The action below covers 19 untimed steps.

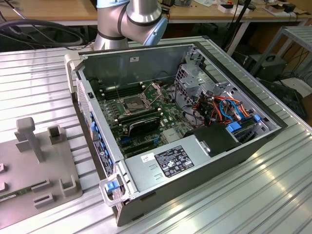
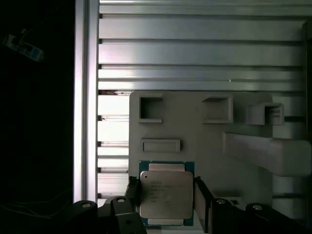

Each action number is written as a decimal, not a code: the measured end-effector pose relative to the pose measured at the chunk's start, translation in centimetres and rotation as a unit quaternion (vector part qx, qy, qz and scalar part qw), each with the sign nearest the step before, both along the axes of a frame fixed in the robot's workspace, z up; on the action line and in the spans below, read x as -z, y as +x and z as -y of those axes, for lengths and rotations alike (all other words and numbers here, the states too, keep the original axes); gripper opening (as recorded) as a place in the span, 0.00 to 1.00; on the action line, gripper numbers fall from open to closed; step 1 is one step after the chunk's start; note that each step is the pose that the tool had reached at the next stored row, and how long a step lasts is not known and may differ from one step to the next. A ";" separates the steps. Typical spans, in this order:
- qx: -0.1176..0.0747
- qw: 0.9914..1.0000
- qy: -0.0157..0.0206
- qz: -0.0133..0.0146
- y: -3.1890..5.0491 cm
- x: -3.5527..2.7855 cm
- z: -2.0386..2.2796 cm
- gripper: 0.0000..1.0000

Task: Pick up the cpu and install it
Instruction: 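Pick up the cpu and move it towards the insertion slot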

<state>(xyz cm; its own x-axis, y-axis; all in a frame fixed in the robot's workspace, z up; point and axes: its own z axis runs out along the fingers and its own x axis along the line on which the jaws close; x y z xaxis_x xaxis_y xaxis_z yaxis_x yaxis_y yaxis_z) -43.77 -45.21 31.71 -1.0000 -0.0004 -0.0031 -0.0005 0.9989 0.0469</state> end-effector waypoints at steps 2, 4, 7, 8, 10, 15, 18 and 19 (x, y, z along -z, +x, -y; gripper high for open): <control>0.000 1.000 0.000 0.000 0.00 -0.44 0.00 0.55; 0.000 1.000 0.000 0.000 0.00 -0.85 0.00 0.55; 0.000 1.000 0.000 0.000 0.00 -1.40 0.00 0.55; 0.000 1.000 0.000 0.000 0.00 -1.57 0.00 0.55; 0.000 1.000 0.000 0.000 0.00 -1.72 0.00 0.55; 0.000 1.000 0.000 0.000 0.00 -1.76 0.00 0.55; 0.000 1.000 0.000 0.000 0.00 -1.77 0.00 0.55; 0.000 1.000 0.000 0.000 0.00 -1.80 0.00 0.55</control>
<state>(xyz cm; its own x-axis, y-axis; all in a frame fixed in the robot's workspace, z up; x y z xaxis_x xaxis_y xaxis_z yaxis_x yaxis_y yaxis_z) -43.77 -45.21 33.51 -1.0000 -0.0004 -0.0030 -0.0006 0.9989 0.0469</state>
